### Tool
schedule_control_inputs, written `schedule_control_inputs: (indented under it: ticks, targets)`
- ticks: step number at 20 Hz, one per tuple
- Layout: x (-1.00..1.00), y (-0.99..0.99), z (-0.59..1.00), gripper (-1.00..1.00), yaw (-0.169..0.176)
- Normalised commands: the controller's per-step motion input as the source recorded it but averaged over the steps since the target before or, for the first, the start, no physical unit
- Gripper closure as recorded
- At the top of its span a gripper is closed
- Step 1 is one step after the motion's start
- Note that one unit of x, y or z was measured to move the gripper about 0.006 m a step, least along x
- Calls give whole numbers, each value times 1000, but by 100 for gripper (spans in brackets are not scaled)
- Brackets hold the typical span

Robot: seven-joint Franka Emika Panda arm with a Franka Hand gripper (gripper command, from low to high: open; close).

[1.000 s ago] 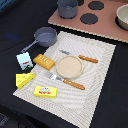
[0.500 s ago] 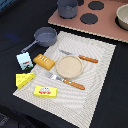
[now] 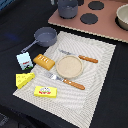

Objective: Interact with the objects in diverse but meaningful ways.

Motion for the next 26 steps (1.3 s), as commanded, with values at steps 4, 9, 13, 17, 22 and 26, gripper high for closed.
schedule_control_inputs:
  ticks: [4, 9, 13, 17, 22, 26]
  targets:
    - [279, -779, 21, -100, 10]
    - [166, -719, 0, -100, 87]
    - [102, -584, 0, -100, 147]
    - [111, -560, 0, -100, 149]
    - [247, -650, 0, -100, 86]
    - [384, -740, 2, -100, 65]
